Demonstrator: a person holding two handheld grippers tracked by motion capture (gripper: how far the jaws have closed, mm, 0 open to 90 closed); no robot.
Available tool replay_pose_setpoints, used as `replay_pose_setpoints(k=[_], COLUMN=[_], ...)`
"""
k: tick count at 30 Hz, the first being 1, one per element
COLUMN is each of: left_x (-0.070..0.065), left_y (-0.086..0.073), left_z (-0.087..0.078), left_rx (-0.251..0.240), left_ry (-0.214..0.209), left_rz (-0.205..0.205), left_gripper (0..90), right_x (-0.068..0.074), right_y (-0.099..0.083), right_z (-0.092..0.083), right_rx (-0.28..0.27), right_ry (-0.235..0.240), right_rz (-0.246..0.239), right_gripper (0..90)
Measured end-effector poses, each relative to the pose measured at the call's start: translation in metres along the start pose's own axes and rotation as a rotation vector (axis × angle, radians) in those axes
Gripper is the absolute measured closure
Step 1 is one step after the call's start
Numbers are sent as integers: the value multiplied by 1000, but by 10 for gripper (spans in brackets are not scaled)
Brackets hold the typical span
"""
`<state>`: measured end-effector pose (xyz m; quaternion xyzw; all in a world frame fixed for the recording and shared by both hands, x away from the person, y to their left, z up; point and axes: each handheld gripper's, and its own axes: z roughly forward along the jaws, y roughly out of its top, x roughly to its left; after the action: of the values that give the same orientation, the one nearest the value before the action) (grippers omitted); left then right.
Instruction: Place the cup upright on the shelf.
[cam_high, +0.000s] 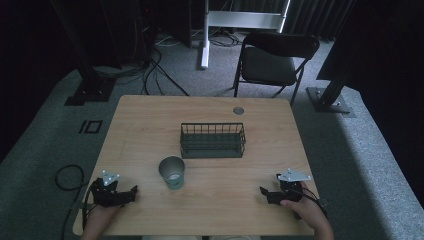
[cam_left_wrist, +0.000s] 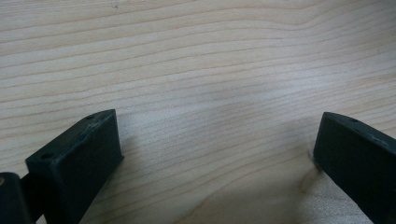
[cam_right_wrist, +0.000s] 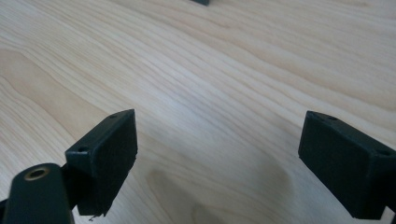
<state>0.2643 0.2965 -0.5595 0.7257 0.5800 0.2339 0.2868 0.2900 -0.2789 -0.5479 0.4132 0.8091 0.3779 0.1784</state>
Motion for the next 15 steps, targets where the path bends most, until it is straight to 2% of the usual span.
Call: replay_pose_setpoints(k=[6, 15], left_x=[0, 0], left_y=[0, 0], left_z=[0, 0], left_rx=[0, 0], left_ry=[0, 0], left_rz=[0, 0], left_gripper=[14, 14], right_x=[9, 24], right_y=[13, 32], right_z=[3, 12], right_rx=[-26, -56], right_ry=[37, 89], right_rz=[-13, -60], right_gripper=[114, 131])
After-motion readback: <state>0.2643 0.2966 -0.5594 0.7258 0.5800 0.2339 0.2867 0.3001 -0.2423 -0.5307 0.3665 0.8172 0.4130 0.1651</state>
